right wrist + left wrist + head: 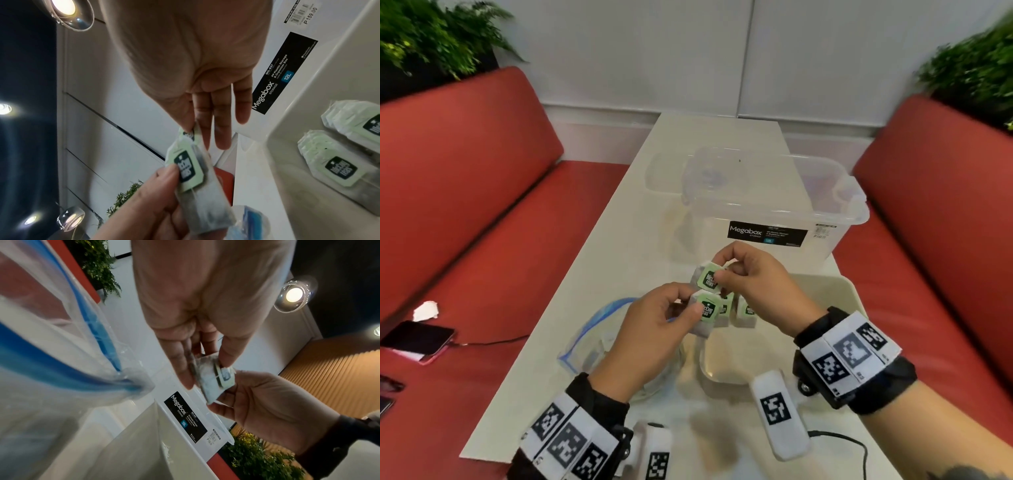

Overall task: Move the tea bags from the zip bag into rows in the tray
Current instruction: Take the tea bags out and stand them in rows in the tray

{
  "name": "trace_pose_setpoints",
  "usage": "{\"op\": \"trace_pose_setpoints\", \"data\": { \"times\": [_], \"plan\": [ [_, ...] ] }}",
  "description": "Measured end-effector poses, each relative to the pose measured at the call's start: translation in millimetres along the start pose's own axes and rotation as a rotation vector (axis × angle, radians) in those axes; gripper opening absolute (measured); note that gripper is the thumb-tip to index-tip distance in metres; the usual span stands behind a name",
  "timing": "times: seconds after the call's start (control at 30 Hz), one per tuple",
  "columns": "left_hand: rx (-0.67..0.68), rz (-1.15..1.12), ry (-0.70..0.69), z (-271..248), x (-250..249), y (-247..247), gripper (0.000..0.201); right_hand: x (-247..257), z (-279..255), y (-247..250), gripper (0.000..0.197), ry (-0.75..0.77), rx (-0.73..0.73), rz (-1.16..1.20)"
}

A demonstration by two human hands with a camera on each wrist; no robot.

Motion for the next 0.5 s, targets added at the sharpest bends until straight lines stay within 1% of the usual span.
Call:
{"op": "trace_pose_setpoints", "data": {
  "times": [0.1,0.2,0.27,0.37,0.47,0.5],
  "plan": [
    [-0.034,0.105,-0.023,3.2,-1.6,-3.2,0.005,-1.7,-1.0,5.9,0.017,0.035,0.007,-0.085],
    [-0.04,0.222,-0.088,2.4,-9.1,-7.8,0.008,-1.0,-0.4,15.7,0.024,0.077,-0.011,-0.211],
    [-0.027,0.271,-0.104,3.4,-11.1,-10.6,0.01,-1.3,0.4,21.6,0.024,0.089,-0.018,-0.276],
    [-0.027,0.368,-0.134,5.5,-12.6,-15.3,0.009,-1.3,0.2,25.8,0.022,0.083,0.007,-0.3],
    [-0.02,0.386,-0.178,6.7,-16.3,-22.9,0.005,1.3,-0.7,27.5,0.031,0.107,0.046,-0.368],
    [-0.01,0.382,-0.189,6.8,-16.8,-26.0,0.004,0.9,-0.9,27.9,0.03,0.101,0.056,-0.361]
  ]
}}
Point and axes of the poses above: each hand's wrist, its own z-axis towards the middle knuckle, its own y-axis out of the back of the hand, x = y × z, the point moved 6 cm from there along z, towards the middle knuckle, and after that the axes turned 14 degrees about y, right-handed, at the moved point
